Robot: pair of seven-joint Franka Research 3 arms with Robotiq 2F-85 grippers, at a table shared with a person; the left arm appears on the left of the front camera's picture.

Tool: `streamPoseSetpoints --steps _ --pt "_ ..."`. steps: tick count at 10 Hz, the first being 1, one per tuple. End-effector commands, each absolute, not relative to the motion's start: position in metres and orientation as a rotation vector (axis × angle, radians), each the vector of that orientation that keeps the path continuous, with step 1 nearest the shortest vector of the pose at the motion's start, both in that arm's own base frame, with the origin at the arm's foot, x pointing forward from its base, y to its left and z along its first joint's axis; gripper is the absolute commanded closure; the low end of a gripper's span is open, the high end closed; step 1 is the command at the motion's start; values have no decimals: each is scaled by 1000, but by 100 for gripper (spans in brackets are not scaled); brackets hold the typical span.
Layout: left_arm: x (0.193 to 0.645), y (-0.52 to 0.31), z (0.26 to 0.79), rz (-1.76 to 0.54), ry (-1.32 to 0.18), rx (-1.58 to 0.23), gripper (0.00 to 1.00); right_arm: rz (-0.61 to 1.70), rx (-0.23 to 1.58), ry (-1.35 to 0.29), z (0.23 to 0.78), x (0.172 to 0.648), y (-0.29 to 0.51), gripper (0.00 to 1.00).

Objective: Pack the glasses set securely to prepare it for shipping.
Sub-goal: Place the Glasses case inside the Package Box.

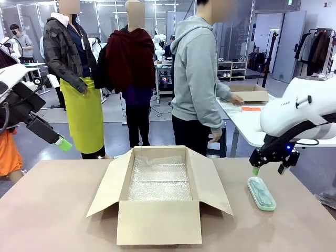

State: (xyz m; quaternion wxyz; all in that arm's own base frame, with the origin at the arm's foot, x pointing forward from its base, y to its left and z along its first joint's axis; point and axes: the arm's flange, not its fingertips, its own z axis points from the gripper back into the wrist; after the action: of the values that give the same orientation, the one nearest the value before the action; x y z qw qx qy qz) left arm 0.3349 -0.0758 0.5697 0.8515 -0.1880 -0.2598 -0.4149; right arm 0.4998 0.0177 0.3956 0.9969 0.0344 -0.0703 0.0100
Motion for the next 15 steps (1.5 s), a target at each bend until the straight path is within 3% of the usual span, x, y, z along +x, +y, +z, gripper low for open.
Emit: streamPoseSetpoints --steps 1,9,10,15 --pt "335 -73 571 -892 -554 -415 0 -54 92 -97 384 514 23 0" --pt "335 -73 571 -892 -554 -415 0 -113 85 -28 312 533 28 0" --pt "335 -73 571 -892 -554 -415 0 -121 70 -19 309 534 30 5" --pt "335 -73 571 -892 -554 -415 0 -131 47 -11 311 532 37 55"
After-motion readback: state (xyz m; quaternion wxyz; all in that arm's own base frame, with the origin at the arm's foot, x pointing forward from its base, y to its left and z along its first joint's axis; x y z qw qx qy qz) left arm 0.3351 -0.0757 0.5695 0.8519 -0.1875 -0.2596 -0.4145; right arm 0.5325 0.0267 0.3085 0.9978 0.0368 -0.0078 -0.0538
